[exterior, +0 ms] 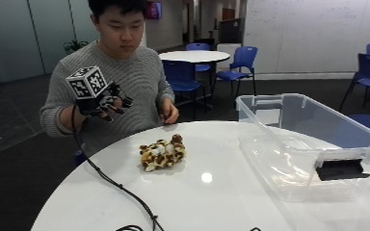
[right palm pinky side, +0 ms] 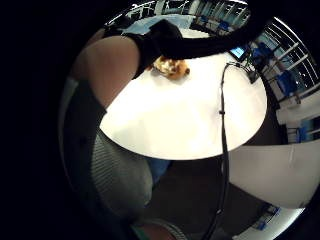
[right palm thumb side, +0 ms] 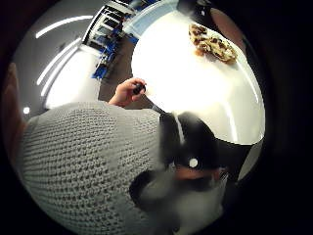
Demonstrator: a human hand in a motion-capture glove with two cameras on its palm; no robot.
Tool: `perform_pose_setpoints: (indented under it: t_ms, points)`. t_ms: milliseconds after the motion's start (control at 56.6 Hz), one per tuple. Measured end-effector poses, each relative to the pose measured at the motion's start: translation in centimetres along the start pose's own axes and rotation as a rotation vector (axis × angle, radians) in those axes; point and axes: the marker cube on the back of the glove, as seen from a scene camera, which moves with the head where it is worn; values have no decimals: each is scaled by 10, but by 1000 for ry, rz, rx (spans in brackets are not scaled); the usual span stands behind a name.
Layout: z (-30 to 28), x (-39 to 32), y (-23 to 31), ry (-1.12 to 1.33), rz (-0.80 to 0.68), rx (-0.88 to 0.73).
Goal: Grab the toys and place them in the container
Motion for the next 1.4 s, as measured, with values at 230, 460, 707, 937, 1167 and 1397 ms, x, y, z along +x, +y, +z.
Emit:
perform_pose_setpoints:
  t_ms: [230,460,707,937,1167,1397]
  points:
    - [7,0,-2,1,13,-16]
    - [11,2,-15,13,5,-32]
    - [14,18,-91,42,-11,-1]
    - [36,62,-198,85,68,-89]
    - [64,67,-209,87,90,-187]
    - [120,71,-206,207,142,-319]
